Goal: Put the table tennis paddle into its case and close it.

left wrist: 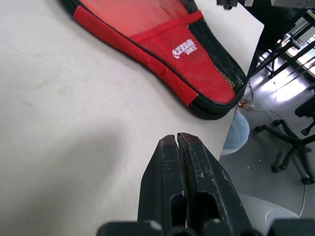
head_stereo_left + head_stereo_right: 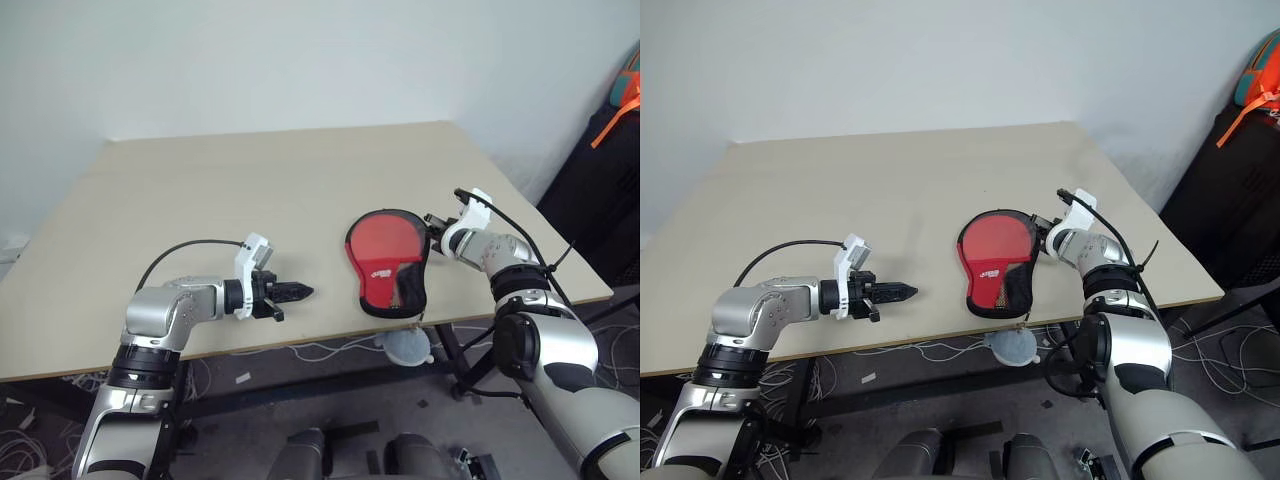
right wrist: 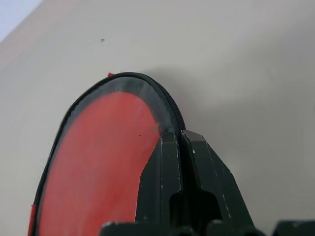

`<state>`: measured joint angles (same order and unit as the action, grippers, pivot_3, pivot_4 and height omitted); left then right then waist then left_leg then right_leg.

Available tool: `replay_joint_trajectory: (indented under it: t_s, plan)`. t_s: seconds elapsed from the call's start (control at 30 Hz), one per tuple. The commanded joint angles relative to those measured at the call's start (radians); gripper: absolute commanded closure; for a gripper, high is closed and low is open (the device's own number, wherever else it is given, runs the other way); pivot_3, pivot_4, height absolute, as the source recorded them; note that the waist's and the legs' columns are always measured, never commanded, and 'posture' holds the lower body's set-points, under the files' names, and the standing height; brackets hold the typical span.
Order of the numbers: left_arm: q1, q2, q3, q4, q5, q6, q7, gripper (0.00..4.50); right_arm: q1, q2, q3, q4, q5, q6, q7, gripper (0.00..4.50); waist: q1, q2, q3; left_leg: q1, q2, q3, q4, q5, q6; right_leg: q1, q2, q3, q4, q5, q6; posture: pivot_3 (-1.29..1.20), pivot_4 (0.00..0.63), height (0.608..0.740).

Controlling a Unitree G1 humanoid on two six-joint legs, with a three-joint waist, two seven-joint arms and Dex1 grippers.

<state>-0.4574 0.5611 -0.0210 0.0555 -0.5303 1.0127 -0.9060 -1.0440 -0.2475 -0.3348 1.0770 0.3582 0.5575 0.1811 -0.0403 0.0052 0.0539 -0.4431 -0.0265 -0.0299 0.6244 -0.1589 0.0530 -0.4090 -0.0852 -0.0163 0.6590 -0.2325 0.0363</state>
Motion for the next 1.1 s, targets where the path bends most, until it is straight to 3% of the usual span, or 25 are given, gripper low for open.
replay_joint_trajectory:
  t_s: [0.03,0.1,0.23,0.33,0.37,0.5,0.6,0.73,0.83,0.97,1.1]
  plan:
    - [0.001,0.017,0.024,-0.049,-0.018,-0.02,-0.006,4.5,-0.019,-0.005,0.058,-0.047,-0.044,-0.024,0.071,4.47,-0.007,0.0,0.0,0.0,0.0,0.0,0.0,0.0,0.0,0.0,0.0,0.0,0.0,0.0,0.0,0.0,0.0,0.722]
    - [0.007,0.028,0.025,-0.054,-0.014,-0.035,-0.015,4.5,-0.004,-0.004,0.089,-0.053,-0.062,-0.009,0.102,4.47,-0.009,0.0,0.0,0.0,0.0,0.0,0.0,0.0,0.0,0.0,0.0,0.001,0.0,0.0,0.0,0.0,0.0,0.722]
    - [0.013,0.045,0.033,-0.054,-0.013,-0.051,-0.018,4.5,0.017,0.003,0.102,-0.083,-0.053,0.027,0.153,3.45,-0.016,0.0,0.0,0.001,0.0,0.0,0.0,0.0,0.0,0.0,0.002,0.001,0.0,0.0,0.0,0.0,0.0,0.722]
    - [0.012,0.051,0.037,-0.047,-0.014,-0.058,-0.017,3.92,0.022,0.006,0.106,-0.103,-0.056,0.029,0.152,2.44,-0.016,0.001,0.001,0.002,0.001,0.0,0.0,0.0,0.0,0.0,0.002,0.002,0.0,0.001,0.0,0.0,0.0,0.722]
    - [0.011,0.052,0.039,-0.044,-0.016,-0.058,-0.018,3.53,0.023,0.005,0.105,-0.106,-0.056,0.024,0.148,1.94,-0.015,0.001,0.001,0.002,0.001,0.0,0.0,0.0,0.0,0.0,0.001,0.002,0.0,0.001,0.0,0.0,0.0,0.722]
    - [0.006,0.063,0.05,-0.043,-0.019,-0.064,-0.022,2.22,0.058,-0.001,0.125,-0.198,-0.062,-0.017,0.189,0.66,-0.014,0.001,0.001,0.003,0.001,0.0,0.0,0.0,0.0,0.0,0.001,0.002,0.0,0.001,0.0,0.0,0.0,0.722]
    - [0.008,0.081,0.053,-0.042,-0.014,-0.073,-0.027,1.26,0.106,0.0,0.126,-0.327,-0.024,-0.012,0.273,0.65,-0.013,0.001,0.001,0.004,0.001,-0.001,0.0,0.0,0.0,0.0,0.001,0.001,0.0,0.001,0.0,0.0,0.0,0.722]
    - [0.018,0.121,0.076,-0.019,0.002,-0.098,-0.032,1.26,0.215,-0.017,0.188,-0.571,0.061,0.103,0.487,0.65,-0.014,0.001,0.001,0.004,0.001,-0.001,0.0,0.0,0.0,0.0,0.001,0.002,0.0,0.001,0.0,0.0,0.0,0.722]
    - [0.014,0.148,0.098,0.02,0.013,-0.111,-0.019,1.26,0.317,-0.062,0.319,-0.733,0.041,0.123,0.631,0.65,-0.013,0.001,0.001,0.005,0.001,-0.002,0.0,0.0,-0.001,0.0,0.001,0.001,0.0,0.0,0.001,0.0,0.0,0.722]
    - [0.02,0.184,0.119,0.064,0.024,-0.13,-0.017,1.26,0.392,-0.112,0.45,-0.85,0.01,0.121,0.737,0.65,-0.013,0.001,0.001,0.006,0.001,-0.002,0.0,0.0,-0.001,0.0,0.0,0.001,0.0,-0.003,0.002,0.0,0.0,0.722]
    - [0.045,0.203,0.131,0.069,0.027,-0.134,-0.005,1.26,0.416,-0.13,0.491,-0.879,0.01,0.146,0.763,0.65,-0.012,0.001,0.001,0.006,0.001,-0.003,0.0,-0.001,-0.001,0.0,-0.002,0.002,0.0,-0.002,0.001,0.0,0.0,0.722]
